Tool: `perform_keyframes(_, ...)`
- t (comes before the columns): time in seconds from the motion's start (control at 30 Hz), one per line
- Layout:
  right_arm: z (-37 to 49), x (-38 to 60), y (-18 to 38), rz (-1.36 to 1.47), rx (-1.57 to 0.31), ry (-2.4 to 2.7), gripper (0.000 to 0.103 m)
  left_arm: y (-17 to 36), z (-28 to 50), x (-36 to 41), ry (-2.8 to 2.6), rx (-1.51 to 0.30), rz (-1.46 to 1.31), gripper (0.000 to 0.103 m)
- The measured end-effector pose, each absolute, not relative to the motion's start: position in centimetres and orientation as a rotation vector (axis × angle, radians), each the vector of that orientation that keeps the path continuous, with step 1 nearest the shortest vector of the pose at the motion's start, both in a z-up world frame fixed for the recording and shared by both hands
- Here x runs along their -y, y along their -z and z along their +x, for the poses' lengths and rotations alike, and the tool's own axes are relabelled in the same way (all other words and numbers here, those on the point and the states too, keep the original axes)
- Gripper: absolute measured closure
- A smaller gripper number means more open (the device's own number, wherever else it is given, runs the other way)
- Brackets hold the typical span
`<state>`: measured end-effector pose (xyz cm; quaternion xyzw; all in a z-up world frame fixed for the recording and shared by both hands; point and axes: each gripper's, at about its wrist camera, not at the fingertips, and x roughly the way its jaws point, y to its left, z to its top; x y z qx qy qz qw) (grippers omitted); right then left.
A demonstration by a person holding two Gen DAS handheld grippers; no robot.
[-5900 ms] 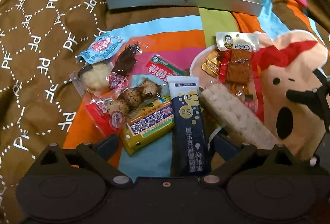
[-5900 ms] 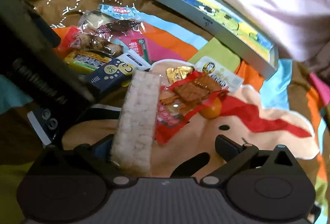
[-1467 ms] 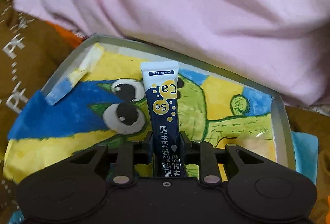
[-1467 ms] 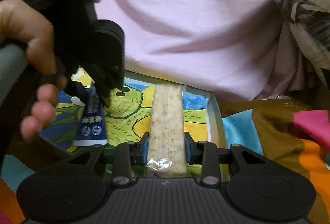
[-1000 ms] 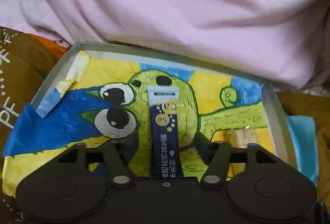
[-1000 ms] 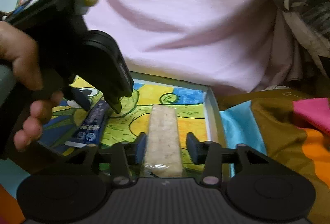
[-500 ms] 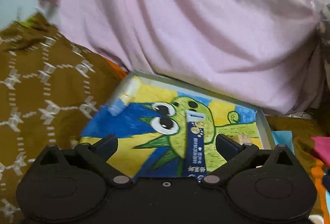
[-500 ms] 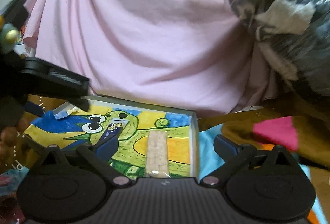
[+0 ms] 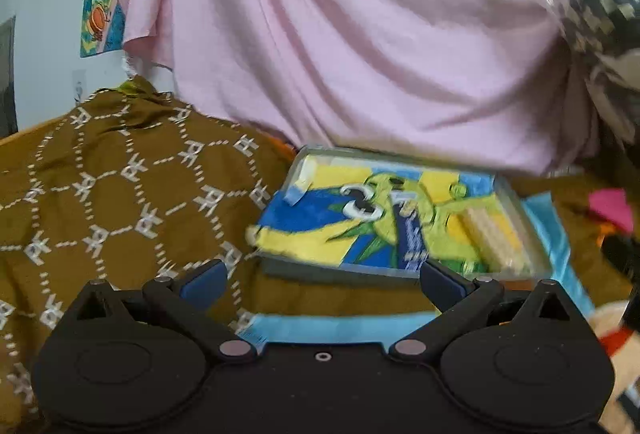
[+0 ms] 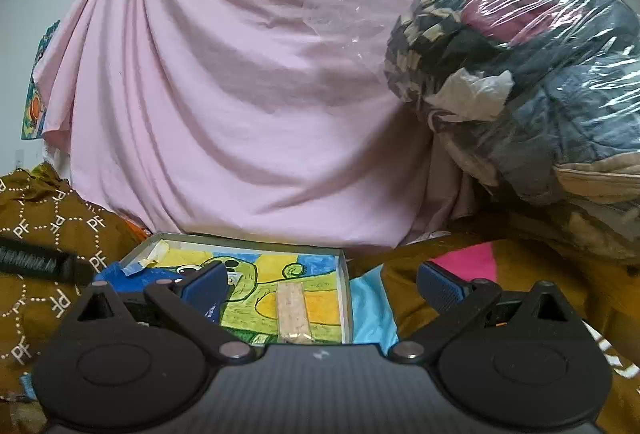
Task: Organize snacks
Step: 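Withdraw both tools from the tray back toward the snack pile, then move the right gripper onto the red spicy-strip packet and close it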
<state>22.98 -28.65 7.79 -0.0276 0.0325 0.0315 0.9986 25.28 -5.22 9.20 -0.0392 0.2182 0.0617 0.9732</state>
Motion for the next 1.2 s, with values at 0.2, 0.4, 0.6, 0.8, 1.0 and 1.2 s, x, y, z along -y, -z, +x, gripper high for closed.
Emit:
perform_keyframes(0.2,19.2,29.2,-7.1,-0.034,-0.023,-0.139,0.0,-6.9,20.9,3.6,-0.135,-0.449,-0.08,0.001)
perform_keyframes(0.4,15.8,28.6,-6.3,-0.034,-0.026,-0.183,0.0,-5.1,17.4,2.5,-0.115,-0.476,-0.066,0.001)
perform_keyframes(0.6,13.2,27.4,-5.7,-0.087,-0.033,-0.205,0.0,-3.9,14.9,1.7,-0.081,-0.522,-0.051,0.001)
perform_keyframes(0.8,11.7,27.0,-5.0,-0.085,-0.102,-0.209,0.0,-2.8,13.2,1.1,-0.038,-0.559,-0.052,0.001)
perform_keyframes(1.0,12.1,26.5,-4.2,-0.07,-0.267,-0.228,0.0,-1.9,11.9,1.1,-0.008,-0.607,-0.065,0.001)
perform_keyframes(1.2,12.3,26.2,-2.9,-0.068,-0.395,-0.243,0.0,-1.7,11.6,1.7,0.017,-0.626,-0.043,0.001)
